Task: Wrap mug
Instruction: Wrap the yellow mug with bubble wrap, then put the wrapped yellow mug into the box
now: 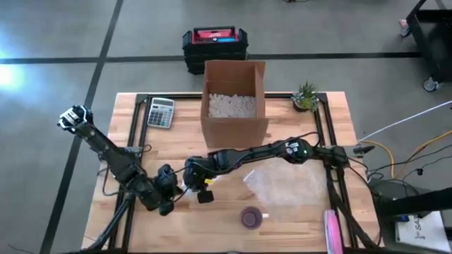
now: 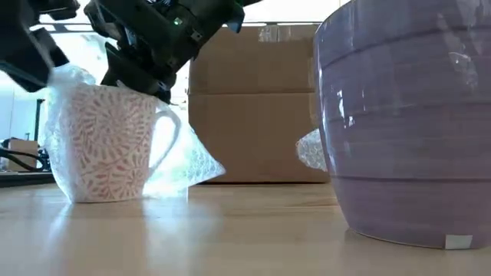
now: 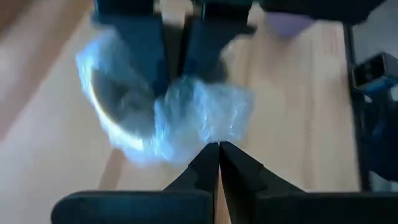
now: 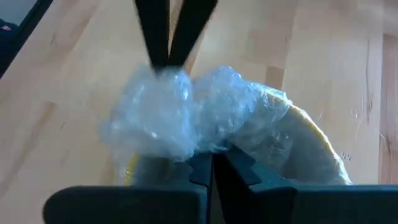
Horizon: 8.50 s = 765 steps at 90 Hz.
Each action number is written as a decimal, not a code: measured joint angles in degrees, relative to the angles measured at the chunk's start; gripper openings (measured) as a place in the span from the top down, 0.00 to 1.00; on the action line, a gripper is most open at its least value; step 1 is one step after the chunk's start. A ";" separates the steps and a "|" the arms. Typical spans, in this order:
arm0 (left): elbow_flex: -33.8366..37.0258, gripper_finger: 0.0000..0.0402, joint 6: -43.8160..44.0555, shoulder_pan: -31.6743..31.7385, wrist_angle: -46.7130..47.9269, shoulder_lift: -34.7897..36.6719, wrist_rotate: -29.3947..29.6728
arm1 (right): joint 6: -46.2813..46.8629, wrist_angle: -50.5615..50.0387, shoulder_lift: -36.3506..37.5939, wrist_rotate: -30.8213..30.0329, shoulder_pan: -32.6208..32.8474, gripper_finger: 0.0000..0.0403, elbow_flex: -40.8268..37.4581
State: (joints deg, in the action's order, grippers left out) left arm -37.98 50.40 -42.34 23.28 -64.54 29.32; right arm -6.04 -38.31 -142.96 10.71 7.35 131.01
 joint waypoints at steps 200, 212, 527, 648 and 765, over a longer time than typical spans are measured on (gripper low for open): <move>2.87 1.00 -2.35 4.65 -9.76 -3.97 0.92 | 1.09 -0.45 3.68 -0.87 -0.60 1.00 -1.32; 2.93 1.00 -2.35 4.67 -9.47 -3.71 0.73 | 1.11 -1.00 6.99 -0.74 -1.04 1.00 -1.42; -1.09 1.00 -7.42 7.37 -7.35 -4.94 -2.25 | -1.35 -13.33 8.33 -4.94 -0.92 1.00 2.58; -9.58 1.00 -9.26 5.19 -1.43 -3.22 -5.27 | -7.48 -14.71 1.94 -5.98 3.14 0.94 0.46; 21.73 1.00 -24.29 -5.49 -59.94 1.00 21.18 | 2.17 -19.07 33.91 -12.93 -27.59 0.98 3.89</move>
State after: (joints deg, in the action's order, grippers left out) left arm -16.26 26.11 -47.83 -36.65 -63.55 50.50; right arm -3.87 -57.38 -109.05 -2.22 -20.24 134.89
